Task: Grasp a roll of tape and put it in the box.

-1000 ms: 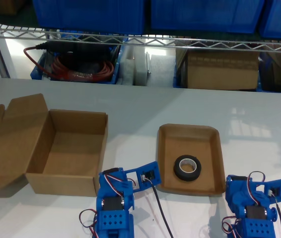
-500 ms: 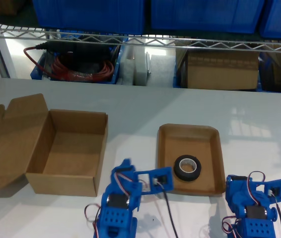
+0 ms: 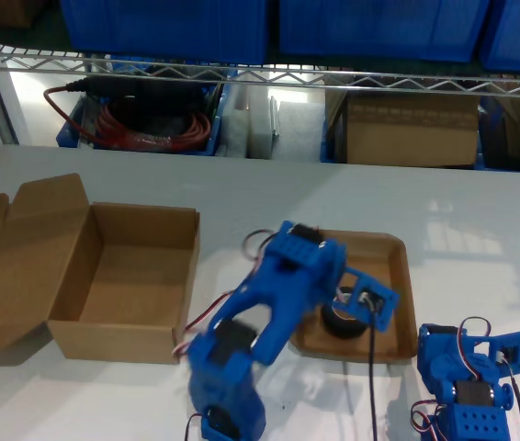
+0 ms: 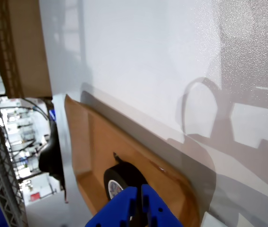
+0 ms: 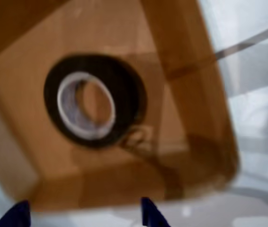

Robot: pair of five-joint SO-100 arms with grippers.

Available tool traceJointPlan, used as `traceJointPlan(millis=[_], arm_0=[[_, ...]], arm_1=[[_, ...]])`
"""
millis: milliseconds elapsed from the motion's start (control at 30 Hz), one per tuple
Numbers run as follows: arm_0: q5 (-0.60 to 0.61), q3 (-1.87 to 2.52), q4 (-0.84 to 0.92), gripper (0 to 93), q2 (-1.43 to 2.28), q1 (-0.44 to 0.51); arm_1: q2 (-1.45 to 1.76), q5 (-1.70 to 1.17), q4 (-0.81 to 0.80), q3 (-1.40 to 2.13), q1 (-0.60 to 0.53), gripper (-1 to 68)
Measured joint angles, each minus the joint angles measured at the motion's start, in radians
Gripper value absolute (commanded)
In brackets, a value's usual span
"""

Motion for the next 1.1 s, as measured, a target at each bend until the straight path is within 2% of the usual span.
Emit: traceJointPlan(millis=[233, 367, 600, 667, 767, 800, 1100], arm_0=[[-0.018, -0.209, 0.129, 29.2, -0.224, 0.044], [-0.011, -0.252, 0.14, 27.8, -0.313, 0.08], [-0.009, -0.307, 0.143, 26.0, -0.419, 0.089], [-0.009, -0.311, 0.132, 20.9, -0.439, 0.092], [-0.009, -0.311, 0.114, 3.0, -0.465, 0.092], [-0.009, -0.311, 0.107, -0.1, -0.474, 0.092], [0.026, -0.374, 0.091, -0.1, -0.532, 0.103]], arm_1=[[0.0, 0.0, 0.0, 0.0, 0.0, 0.3], [0.0, 0.0, 0.0, 0.0, 0.0, 0.3], [0.0, 0.0, 0.0, 0.0, 0.0, 0.3], [0.0, 0.0, 0.0, 0.0, 0.0, 0.3], [0.0, 0.0, 0.0, 0.0, 0.0, 0.3], [0.0, 0.0, 0.0, 0.0, 0.0, 0.3], [0.0, 0.0, 0.0, 0.0, 0.0, 0.3]])
